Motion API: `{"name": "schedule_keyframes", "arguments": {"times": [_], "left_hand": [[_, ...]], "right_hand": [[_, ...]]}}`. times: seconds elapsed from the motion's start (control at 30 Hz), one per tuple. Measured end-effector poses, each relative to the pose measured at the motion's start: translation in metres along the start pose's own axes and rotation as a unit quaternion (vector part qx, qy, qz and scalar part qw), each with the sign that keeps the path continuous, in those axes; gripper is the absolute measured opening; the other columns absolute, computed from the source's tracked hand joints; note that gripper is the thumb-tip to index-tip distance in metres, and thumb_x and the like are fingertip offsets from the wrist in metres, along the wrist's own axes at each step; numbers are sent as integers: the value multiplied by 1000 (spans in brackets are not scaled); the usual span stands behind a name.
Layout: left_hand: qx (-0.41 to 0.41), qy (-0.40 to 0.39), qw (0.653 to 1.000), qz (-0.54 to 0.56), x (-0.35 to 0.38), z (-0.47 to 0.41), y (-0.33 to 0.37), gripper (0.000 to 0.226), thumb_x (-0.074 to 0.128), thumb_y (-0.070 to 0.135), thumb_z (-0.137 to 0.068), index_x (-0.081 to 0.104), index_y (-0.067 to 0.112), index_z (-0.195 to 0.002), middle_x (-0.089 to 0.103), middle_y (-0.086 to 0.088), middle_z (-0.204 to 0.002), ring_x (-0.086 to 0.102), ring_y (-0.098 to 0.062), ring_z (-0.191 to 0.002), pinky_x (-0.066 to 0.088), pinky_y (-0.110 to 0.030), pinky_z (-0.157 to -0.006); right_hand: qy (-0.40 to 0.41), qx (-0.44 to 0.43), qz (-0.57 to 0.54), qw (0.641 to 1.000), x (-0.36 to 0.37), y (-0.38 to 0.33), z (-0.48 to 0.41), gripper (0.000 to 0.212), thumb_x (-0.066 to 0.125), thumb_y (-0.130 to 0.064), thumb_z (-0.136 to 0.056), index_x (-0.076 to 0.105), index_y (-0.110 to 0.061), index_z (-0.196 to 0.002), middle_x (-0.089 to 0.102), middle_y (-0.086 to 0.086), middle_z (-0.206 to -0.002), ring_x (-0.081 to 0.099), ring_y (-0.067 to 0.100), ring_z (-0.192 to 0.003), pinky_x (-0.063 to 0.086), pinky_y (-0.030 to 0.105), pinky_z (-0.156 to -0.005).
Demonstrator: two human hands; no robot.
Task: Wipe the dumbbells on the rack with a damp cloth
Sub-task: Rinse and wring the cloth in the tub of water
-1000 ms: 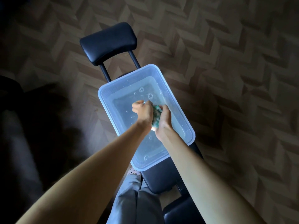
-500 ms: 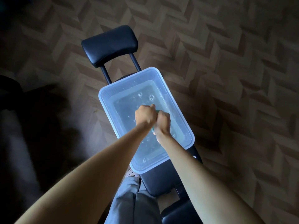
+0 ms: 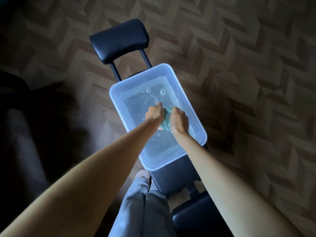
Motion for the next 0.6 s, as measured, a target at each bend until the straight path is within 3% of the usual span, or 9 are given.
{"name": "schedule_keyframes", "arguments": {"times": [0.03, 0.1, 0.17, 0.23, 0.3, 0.37, 0.43, 0.6], "left_hand": [[-4, -21, 1000, 15, -3, 9, 1, 35, 31, 30, -96, 55, 6, -102, 59, -17, -90, 59, -29, -70, 52, -32, -64], [-1, -75, 997, 26, -9, 29, 10, 24, 33, 26, -97, 49, 9, -100, 50, -9, -78, 50, -21, -60, 44, -26, -60], [35, -107, 994, 8, -18, 50, 21, 11, 42, 18, -93, 50, 13, -98, 49, -7, -82, 49, -20, -66, 44, -25, -64], [81, -113, 990, -26, -28, 69, 31, 17, 50, 11, -90, 53, 16, -107, 51, -8, -93, 51, -21, -80, 48, -25, -67], [131, -66, 987, -72, -43, 89, 43, 30, 58, 10, -88, 54, 16, -117, 52, -8, -96, 51, -20, -86, 50, -22, -63], [178, -23, 980, -82, -63, 118, 56, 30, 64, 13, -85, 55, 16, -113, 55, -8, -95, 53, -19, -82, 50, -19, -54], [205, 0, 976, -76, -78, 137, 66, 24, 66, 15, -84, 54, 19, -104, 58, -9, -90, 54, -20, -76, 49, -15, -47], [269, 87, 959, 17, -161, 223, 78, 19, 69, 21, -80, 55, 14, -91, 58, -11, -92, 59, -25, -83, 55, -40, -72]], "right_hand": [[-2, 43, 5, 999, -5, 6, 3, 44, 29, -37, -98, 55, -6, -117, 57, 20, -121, 54, 37, -107, 47, 43, -92], [-29, 99, -21, 994, -13, 9, 15, 53, 27, -46, -98, 44, -10, -132, 49, 14, -128, 51, 36, -116, 52, 46, -87], [-65, 117, -79, 988, -15, 1, 29, 56, 34, -51, -91, 46, -13, -130, 47, 11, -130, 53, 34, -113, 55, 43, -77], [-96, 120, -140, 978, -18, -12, 46, 47, 40, -44, -85, 57, -12, -114, 55, 13, -124, 60, 28, -101, 54, 35, -67], [-125, 108, -177, 970, -27, -32, 73, 29, 40, -32, -87, 60, -12, -95, 63, 11, -106, 61, 21, -84, 50, 28, -62], [-160, 94, -218, 958, -32, -51, 104, 23, 37, -24, -89, 56, -14, -83, 63, 8, -89, 59, 18, -78, 49, 31, -72], [-184, 68, -241, 950, -35, -65, 125, 20, 37, -19, -88, 56, -14, -82, 61, 6, -85, 59, 19, -82, 48, 36, -82], [-255, -97, -171, 947, -28, -135, 220, 20, 40, -5, -87, 57, -15, -90, 61, 6, -91, 61, 15, -79, 51, 37, -84]]}}
Point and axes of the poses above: each hand's wrist, its own z-axis away from the middle knuckle, its own x-axis out of the palm, y = z × x, the point moved 7 cm from there along -z, towards the middle knuckle
